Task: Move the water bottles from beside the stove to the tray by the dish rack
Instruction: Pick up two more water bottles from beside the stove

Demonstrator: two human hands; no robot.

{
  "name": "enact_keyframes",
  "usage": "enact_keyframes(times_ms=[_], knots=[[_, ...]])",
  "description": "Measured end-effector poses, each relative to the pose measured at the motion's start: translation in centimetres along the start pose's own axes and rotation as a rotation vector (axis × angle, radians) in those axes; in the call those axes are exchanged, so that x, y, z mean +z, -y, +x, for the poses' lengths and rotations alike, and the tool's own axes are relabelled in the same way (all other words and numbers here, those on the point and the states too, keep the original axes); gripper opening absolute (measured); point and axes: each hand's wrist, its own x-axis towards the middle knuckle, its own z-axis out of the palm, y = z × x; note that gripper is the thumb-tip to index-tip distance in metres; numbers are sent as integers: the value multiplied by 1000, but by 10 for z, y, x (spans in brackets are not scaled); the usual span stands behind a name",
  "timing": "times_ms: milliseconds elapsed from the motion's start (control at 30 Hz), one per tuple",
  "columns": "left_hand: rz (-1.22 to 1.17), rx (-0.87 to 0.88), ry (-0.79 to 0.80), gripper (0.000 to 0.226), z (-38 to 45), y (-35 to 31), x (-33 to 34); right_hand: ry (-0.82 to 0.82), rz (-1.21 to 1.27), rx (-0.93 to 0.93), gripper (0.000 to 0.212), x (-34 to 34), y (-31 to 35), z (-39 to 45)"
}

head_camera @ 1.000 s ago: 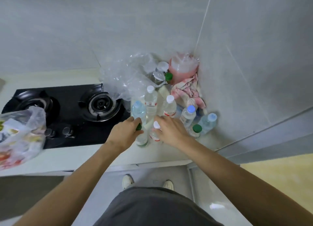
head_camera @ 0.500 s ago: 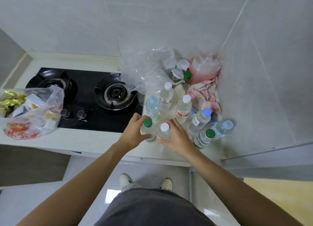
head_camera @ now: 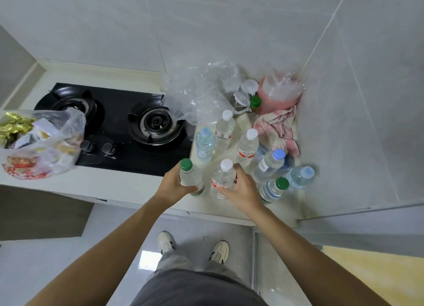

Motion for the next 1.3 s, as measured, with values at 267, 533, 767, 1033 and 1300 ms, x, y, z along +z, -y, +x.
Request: enact_keyframes(times_ms=[267,533,767,1033,1300], knots=[[-342,-22,-155,60,-80,-13,-98,112,245,-105,64,5,86,3],[-645,60,-484,71,-196,14,-195,307,401,-264,59,89,213,-28],[-750,70,-730,66,-337,66,-279,562,517,-326,61,214,322,-107],[-786,80,-1078,56,-523,150,-357,838,490,-466,55,375,446,-234],[-823,32,-1500,55,-675,225,-394,1272,420,-522,50,539,522,-365]])
